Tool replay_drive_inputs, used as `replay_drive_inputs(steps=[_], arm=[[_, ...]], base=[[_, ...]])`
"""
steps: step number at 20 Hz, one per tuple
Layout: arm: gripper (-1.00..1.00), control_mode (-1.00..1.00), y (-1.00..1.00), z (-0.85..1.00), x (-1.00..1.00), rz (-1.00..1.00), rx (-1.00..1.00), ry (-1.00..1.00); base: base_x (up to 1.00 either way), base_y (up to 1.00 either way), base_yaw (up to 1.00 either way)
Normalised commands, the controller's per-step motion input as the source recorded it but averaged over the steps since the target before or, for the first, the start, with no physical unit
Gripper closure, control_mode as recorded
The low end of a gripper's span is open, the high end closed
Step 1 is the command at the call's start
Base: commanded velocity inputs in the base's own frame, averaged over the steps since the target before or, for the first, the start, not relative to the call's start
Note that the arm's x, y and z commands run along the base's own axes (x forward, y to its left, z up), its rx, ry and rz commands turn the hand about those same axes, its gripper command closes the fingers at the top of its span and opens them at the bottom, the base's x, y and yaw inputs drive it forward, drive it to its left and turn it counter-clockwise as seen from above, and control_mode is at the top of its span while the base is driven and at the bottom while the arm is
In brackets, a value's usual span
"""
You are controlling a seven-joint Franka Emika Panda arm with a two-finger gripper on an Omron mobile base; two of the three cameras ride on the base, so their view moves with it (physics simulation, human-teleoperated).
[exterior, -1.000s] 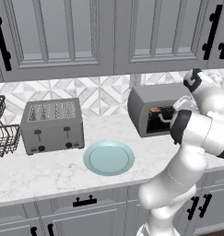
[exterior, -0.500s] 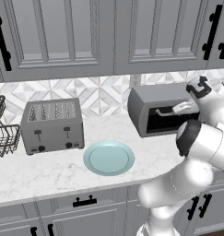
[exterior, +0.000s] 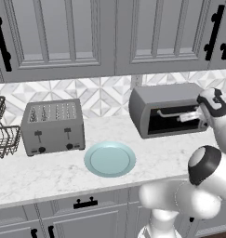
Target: Pick up the kebab skewer and baguette bread, and place them inside the toaster oven. Close the toaster oven door and start by setting the timer.
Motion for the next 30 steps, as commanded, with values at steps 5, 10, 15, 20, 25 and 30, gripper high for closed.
replay_drive_inputs(steps=[5, 10, 15, 20, 25, 30], arm=[[-1.0, -1.0, -0.26, 0.15, -0.85, -0.05, 0.0, -0.01], [-1.0, -1.0, -0.55, 0.0, -0.36, -0.11, 0.0, 0.0], [-1.0, -1.0, -0.64, 0.0, 0.0, -0.06, 0.0, -0.03], [-1.0, -1.0, -0.65, -0.12, 0.01, 0.0, -0.04, -0.1], [-1.0, -1.0, -0.52, -0.13, 0.0, 0.1, -0.12, -0.27], [-1.0, -1.0, -0.35, -0.04, 0.0, 0.04, -0.19, -0.34]], base=[[0.0, 0.0, 0.0], [0.0, 0.0, 0.0], [0.0, 0.0, 0.0], [0.0, 0.0, 0.0], [0.0, 0.0, 0.0], [0.0, 0.0, 0.0]])
